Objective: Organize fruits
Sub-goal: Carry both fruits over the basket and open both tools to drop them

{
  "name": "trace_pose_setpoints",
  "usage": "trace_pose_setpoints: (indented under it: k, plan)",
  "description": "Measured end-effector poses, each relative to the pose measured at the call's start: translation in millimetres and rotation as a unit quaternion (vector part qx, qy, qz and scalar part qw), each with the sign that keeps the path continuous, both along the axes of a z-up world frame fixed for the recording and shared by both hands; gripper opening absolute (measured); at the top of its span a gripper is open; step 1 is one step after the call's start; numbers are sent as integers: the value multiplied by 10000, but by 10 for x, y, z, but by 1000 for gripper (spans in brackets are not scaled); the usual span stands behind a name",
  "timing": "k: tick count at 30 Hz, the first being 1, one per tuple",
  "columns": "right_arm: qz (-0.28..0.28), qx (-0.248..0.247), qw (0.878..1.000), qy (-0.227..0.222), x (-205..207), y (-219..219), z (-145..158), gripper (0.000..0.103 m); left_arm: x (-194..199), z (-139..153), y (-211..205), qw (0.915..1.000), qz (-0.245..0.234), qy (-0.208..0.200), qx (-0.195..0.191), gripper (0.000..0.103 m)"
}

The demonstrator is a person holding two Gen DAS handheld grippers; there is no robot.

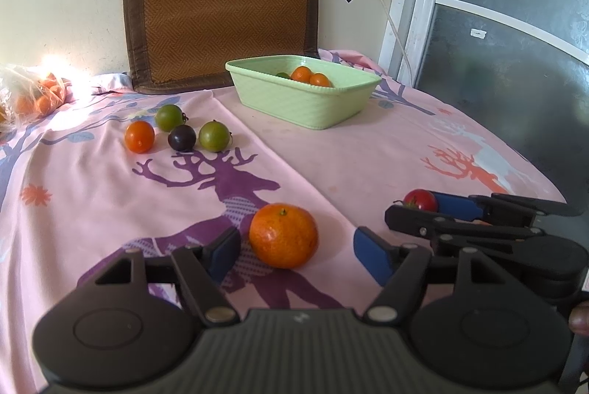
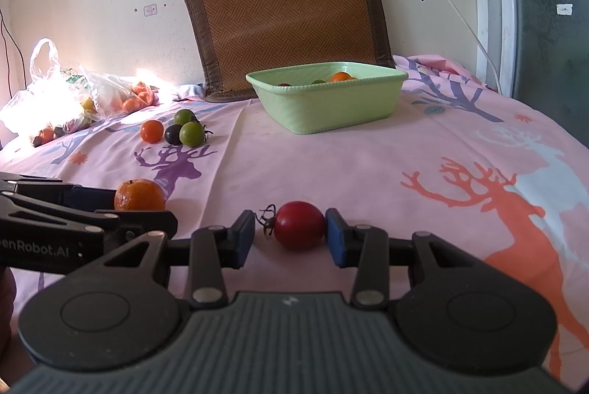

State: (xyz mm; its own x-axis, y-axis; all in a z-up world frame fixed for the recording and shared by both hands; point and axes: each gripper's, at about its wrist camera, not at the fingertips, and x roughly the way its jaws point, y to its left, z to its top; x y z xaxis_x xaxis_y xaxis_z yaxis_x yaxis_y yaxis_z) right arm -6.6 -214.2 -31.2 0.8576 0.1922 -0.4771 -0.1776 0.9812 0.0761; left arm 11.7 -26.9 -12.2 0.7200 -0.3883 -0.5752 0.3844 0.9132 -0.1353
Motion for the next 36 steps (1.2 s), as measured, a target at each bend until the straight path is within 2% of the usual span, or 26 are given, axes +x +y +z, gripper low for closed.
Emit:
trace_pose_setpoints:
  k: [4, 5, 7, 8, 9, 13, 17, 20, 22, 25, 29, 34, 35, 36]
  plan:
    - [17, 31, 10000, 26, 1, -16, 13, 45, 38, 25, -33, 10000, -32, -11, 91, 70]
    - [15, 13, 10000, 8, -4, -20, 15, 45, 44, 26, -47, 9999, -55, -8, 113, 67]
    - [-2, -46, 10000, -48, -10, -27, 21, 45, 56, 17, -65, 9999, -48, 21, 152, 51]
    - [10, -65, 10000, -51, -13, -36, 22, 44, 50, 19, -63, 9998, 0, -13, 189, 39]
    - [54, -89, 9999, -37, -11, -41, 22, 38, 56, 29, -48, 9999, -12, 0, 149, 39]
    - [89, -176, 9994, -294, -19, -76, 80, 37, 155, 164, 22, 9998, -44, 32, -200, 39]
    - [140, -166, 9981, -572, 157, -138, 221, 37, 407, 445, -81, 9991, -129, -304, -276, 39]
    - [27, -139, 9963, -844, 421, -214, 353, 37, 707, 660, -267, 9969, -196, -686, -330, 40]
    - [-87, -104, 9950, -988, 641, -268, 436, 38, 947, 735, -419, 9962, -180, -793, -302, 40]
    - [-153, -134, 9941, -1068, 964, -297, 492, 38, 1349, 708, -553, 9973, -63, -689, -244, 40]
    - [-87, -196, 9953, -949, 1300, -312, 456, 38, 1741, 613, -655, 9983, 147, -555, -59, 40]
    - [-9, -413, 9955, -853, 1517, -249, 342, 39, 1928, 529, -715, 9988, 210, -425, 94, 42]
    - [0, -413, 9959, -804, 1546, -245, 318, 42, 1921, 541, -688, 9988, 236, -431, 77, 43]
    - [-5, -398, 9961, -787, 1554, -246, 298, 48, 1899, 569, -637, 9986, 265, -462, 12, 44]
